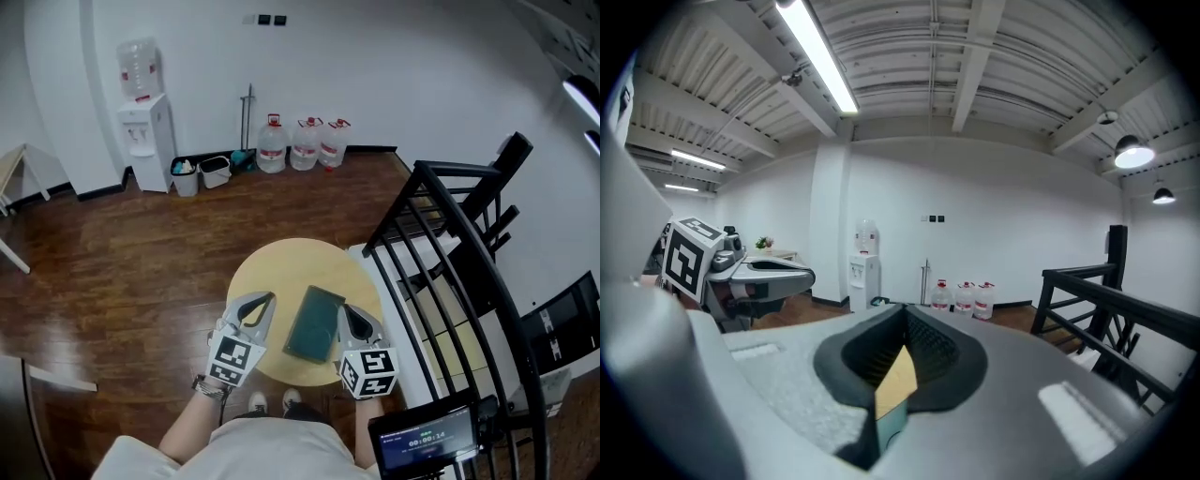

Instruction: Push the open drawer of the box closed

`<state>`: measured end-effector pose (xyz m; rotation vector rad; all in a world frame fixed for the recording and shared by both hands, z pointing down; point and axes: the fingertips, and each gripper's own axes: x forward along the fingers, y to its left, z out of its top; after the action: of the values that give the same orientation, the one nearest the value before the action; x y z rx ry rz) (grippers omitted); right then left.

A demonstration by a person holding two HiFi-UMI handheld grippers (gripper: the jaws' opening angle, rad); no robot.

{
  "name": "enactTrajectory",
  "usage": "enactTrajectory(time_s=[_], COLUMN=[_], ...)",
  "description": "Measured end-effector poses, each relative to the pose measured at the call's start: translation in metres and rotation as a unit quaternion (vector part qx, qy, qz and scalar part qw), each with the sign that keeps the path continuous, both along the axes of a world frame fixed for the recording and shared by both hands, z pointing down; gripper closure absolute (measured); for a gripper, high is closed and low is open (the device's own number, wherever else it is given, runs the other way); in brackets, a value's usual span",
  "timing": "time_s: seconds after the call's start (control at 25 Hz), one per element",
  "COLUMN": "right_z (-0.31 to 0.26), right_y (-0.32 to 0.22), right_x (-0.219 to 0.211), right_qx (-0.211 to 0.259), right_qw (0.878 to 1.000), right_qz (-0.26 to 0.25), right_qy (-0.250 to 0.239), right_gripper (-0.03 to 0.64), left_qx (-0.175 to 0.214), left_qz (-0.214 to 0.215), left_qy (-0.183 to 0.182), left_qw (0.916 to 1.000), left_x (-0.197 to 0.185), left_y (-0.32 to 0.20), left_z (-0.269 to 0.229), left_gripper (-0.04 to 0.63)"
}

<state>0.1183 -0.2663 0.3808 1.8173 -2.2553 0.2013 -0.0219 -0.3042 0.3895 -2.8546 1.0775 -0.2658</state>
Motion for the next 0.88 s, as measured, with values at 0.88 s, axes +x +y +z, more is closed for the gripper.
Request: enactTrajectory(time_s=[0.88], right_z=[0.008], right_y=[0.097], right_x=[0.014], right_qx=[0.003], right_qw=[0.999], right_qz=[-0.031], right_qy=[-0.037], right_gripper=[0.614], left_qx=[0.001], left_qz=[-0.019], left_qy=[-0.016], left_qw=[0.9997], left_x=[0.029], left_y=[0.111], left_z=[-0.001], left_gripper=[0.588])
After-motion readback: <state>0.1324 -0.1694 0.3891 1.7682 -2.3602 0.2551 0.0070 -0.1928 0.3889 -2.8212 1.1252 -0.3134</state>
